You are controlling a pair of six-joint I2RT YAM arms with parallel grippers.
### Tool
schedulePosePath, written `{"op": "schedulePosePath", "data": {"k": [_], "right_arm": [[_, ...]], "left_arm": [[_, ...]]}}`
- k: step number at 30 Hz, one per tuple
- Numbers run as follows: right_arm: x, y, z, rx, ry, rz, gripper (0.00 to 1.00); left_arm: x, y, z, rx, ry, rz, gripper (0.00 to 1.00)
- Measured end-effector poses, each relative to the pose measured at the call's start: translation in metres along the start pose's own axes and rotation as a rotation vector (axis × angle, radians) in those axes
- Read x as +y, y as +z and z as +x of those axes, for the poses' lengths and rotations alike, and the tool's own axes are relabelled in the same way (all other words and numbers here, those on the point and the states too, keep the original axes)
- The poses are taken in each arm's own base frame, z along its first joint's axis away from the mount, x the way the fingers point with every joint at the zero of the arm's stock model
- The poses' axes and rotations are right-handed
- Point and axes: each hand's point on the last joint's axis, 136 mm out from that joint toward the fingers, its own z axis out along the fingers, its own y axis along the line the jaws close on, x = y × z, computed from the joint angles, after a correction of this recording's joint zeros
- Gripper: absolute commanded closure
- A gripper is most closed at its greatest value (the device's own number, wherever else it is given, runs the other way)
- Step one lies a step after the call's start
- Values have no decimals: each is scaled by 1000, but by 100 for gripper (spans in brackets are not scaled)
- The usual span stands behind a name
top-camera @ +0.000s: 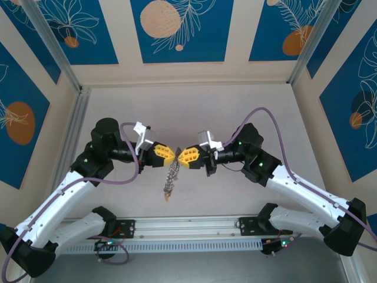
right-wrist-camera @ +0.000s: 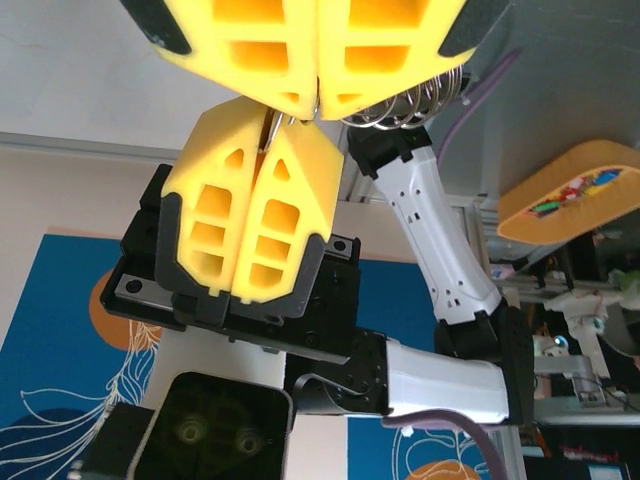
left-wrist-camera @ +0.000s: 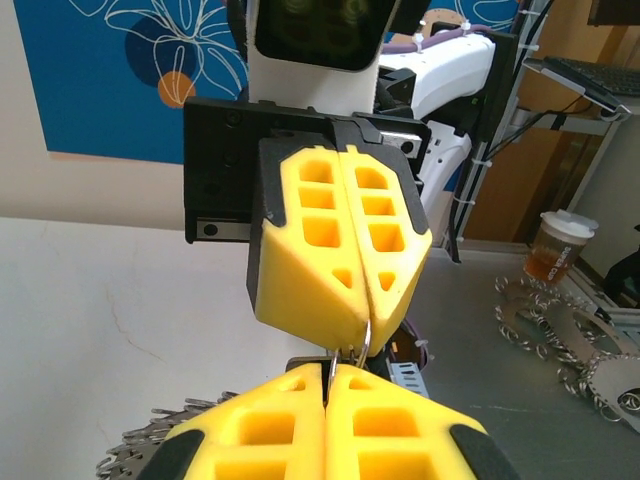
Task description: Put the keys on the keyring
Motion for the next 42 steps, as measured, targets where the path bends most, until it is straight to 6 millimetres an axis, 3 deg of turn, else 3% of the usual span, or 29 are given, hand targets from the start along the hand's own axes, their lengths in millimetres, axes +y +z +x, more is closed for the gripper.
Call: {"op": "schedulePosePath", "data": {"k": [9,16,25,33,39,42], "right_arm": [[6,7,4,33,-132,56,99],[2,5,6,40,-209,136,83],[4,6,35,99,-170,143,73],[3,-11,14,52,-142,226,68],[-1,-12,16,59,-118,250,68],[-14,-22,10,25,-26,287,69]], "left_arm": [[-2,0,-2,-5,-18,13,100],[0,1,-12,-36,-27,18,100],[2,1,-28,-104,19,12,100],[3,2,-25,-111,17,13,100],[3,2,-24,-110,16,13,100],[3,1,-20,-124,24,7,100]]}}
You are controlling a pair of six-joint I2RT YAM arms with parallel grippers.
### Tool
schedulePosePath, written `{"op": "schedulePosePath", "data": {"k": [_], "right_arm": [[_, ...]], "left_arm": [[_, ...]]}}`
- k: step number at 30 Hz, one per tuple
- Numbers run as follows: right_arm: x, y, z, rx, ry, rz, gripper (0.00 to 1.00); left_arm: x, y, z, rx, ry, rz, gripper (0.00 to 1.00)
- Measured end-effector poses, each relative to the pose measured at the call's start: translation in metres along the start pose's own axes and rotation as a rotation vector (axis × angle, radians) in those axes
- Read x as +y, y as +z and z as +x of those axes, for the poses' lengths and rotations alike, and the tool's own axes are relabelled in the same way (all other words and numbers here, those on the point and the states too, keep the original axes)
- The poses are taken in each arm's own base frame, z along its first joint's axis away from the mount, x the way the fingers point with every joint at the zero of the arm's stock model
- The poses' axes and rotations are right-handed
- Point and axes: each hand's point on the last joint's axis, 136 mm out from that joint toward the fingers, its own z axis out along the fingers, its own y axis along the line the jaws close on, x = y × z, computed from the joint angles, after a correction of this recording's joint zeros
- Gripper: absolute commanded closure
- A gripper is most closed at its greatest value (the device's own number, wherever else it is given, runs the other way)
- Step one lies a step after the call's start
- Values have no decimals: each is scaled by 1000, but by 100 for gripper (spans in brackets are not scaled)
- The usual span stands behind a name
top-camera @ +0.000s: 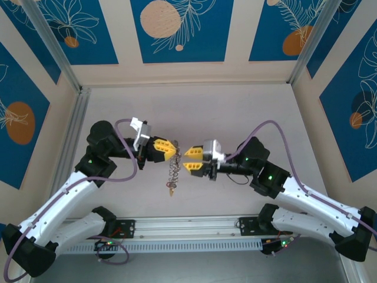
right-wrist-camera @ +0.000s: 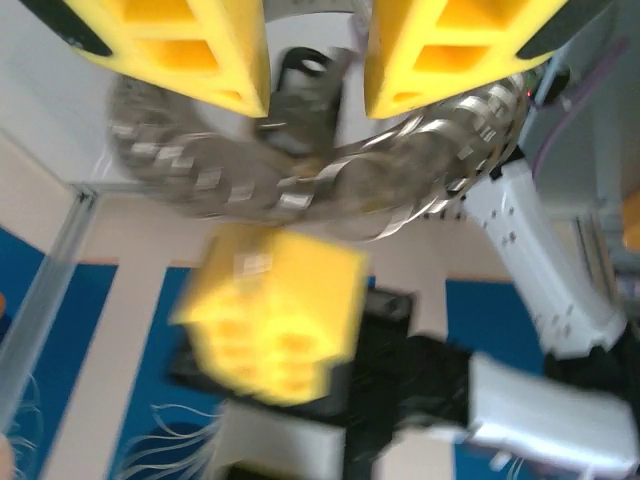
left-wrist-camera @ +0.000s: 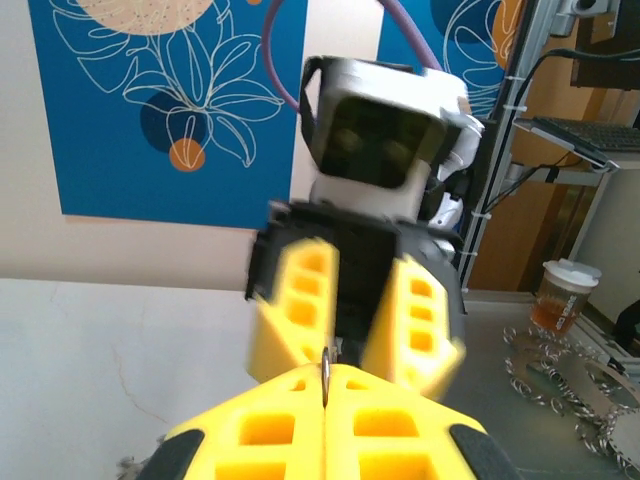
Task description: Put the keys on the keyring
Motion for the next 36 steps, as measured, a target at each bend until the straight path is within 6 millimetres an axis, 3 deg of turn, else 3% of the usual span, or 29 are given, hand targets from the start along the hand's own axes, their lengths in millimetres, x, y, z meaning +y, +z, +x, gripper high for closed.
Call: {"op": "schedulePosePath", "data": {"k": [4,11,21,36], "right_arm": [[-25,-10,-14,-59,100,66,69],[-21,-7,-42,-116,164,-10,71],[-4,16,-23,-30,232,-141,70],[1,22,-13,2,240,-183,71]], "left_arm": [[-2,-3,9,-4,-9,-8,100],[-1,-3,7,-22,5,-11,100],[-3,-3,1,-42,25,-6,100],[-2,-2,-5,-63,21,1,100]]}}
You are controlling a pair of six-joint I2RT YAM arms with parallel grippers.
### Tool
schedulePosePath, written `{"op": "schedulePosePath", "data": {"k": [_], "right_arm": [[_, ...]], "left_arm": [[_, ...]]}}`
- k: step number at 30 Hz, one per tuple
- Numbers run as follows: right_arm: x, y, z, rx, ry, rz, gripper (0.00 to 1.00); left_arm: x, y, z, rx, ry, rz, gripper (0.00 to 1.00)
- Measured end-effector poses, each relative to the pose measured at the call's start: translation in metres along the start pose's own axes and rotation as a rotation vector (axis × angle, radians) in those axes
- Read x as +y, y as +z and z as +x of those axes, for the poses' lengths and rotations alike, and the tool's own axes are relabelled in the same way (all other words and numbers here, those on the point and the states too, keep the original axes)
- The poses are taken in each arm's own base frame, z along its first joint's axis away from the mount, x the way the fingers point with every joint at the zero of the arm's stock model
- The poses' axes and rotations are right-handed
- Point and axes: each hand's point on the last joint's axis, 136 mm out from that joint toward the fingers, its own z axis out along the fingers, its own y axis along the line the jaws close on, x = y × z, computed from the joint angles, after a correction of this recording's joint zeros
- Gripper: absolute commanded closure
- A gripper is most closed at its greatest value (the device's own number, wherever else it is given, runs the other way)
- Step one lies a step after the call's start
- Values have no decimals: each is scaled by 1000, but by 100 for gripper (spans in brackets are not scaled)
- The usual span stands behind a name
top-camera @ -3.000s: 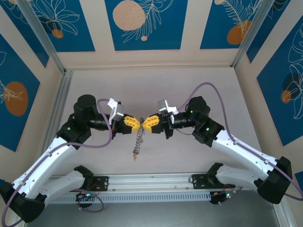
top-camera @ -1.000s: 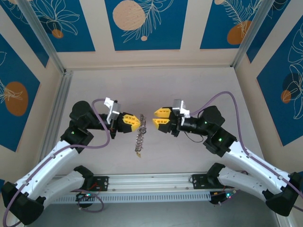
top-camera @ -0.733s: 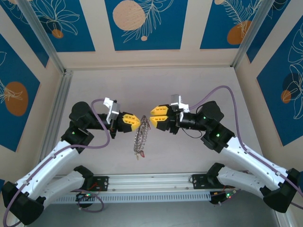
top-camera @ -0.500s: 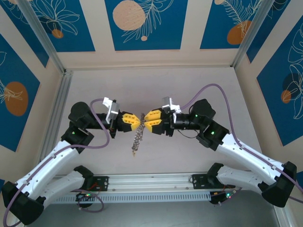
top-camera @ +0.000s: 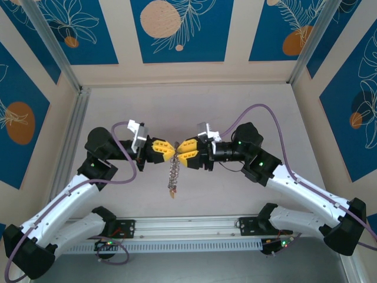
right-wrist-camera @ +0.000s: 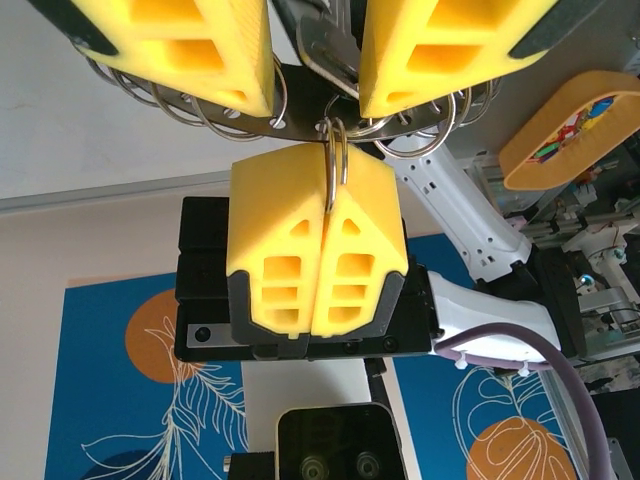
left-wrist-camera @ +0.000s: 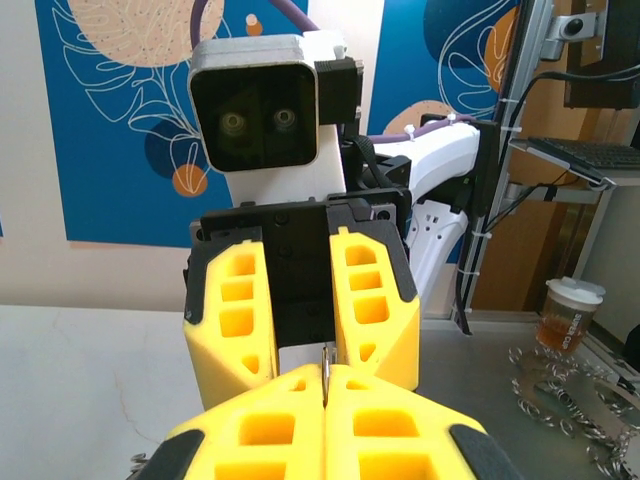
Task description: Put the keys on the keyring
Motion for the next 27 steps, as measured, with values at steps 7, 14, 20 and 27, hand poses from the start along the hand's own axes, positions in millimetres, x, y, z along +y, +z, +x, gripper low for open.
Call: {"op": "schedulePosePath", "data": {"k": [7,14,20,27], "right_arm": [[1,1,-2,-8,-11,-6,71],[8,3,-10,-38,-46,-30,71],[5,6,-9,-34,-46,-27,83],[1,6,-9,-34,-68,-14,100]], "left_arm": [[-1,0,-2,-6,2,4,100],[0,0,4,1,-11,3,100],[0,0,4,2,-11,3,100],[0,-1,5,-3,-15,7,100]]}}
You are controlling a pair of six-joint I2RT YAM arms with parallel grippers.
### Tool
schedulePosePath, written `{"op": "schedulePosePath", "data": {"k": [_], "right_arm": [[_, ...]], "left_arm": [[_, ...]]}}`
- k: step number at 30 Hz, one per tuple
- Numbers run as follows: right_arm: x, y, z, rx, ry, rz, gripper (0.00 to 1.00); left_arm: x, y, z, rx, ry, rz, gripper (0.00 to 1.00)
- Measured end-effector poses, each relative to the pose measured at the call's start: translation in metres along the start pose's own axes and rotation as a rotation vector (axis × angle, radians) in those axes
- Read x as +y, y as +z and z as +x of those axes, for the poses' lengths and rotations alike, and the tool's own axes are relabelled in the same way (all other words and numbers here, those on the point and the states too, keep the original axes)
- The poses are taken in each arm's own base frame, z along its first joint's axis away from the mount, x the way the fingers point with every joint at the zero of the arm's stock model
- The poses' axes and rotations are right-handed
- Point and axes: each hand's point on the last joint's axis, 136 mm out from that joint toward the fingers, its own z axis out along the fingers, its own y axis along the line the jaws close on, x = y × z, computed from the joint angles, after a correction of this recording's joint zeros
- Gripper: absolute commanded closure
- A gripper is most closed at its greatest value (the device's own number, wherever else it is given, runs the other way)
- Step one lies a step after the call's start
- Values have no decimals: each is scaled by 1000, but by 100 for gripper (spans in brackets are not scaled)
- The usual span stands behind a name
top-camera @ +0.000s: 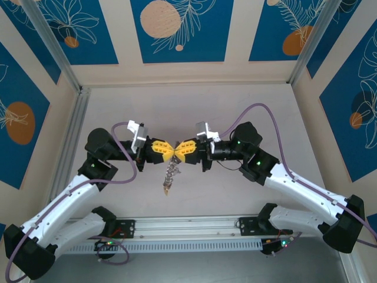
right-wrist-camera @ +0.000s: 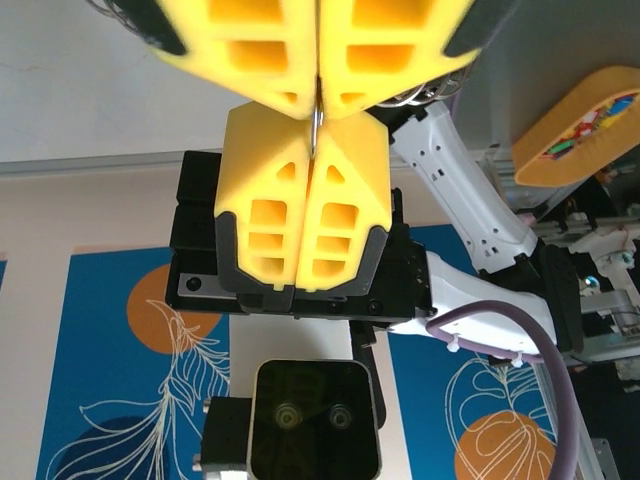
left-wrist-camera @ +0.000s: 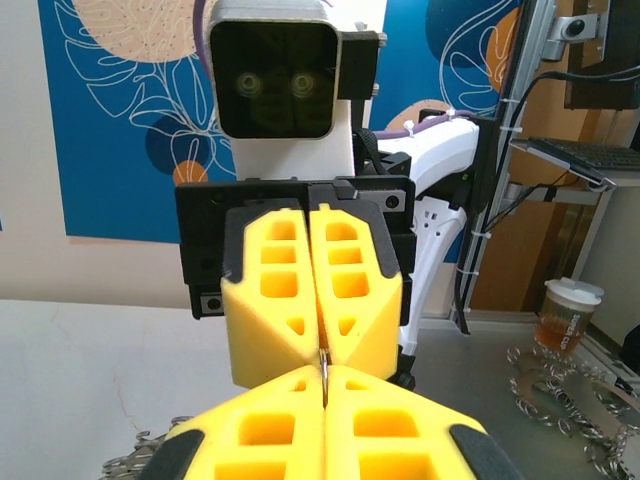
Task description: Put the keys on the keyring
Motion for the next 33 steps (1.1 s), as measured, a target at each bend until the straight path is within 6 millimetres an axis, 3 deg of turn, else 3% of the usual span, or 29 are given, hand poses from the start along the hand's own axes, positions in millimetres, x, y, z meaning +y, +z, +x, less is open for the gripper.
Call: {"op": "schedulePosePath", "data": {"k": [7,11,20,25,28,33], "right_arm": [[-2,0,2,32,-50,43,100],[-8,2,8,106,-103,115,100],[-11,5,25,266,-213,199,100],[-14,6,42,363,-229,219,100],[-16,4,49,402,-230,234,100],[-19,3,57,457,-236,245,100]], "left_arm": [[3,-1,4,8,-4,-21,99],[13,-5,8,83,20,-125,77],[23,-14,25,303,90,-301,74],[23,-16,43,424,119,-326,83],[22,-14,51,479,134,-317,100],[21,-15,60,539,149,-317,100]]}}
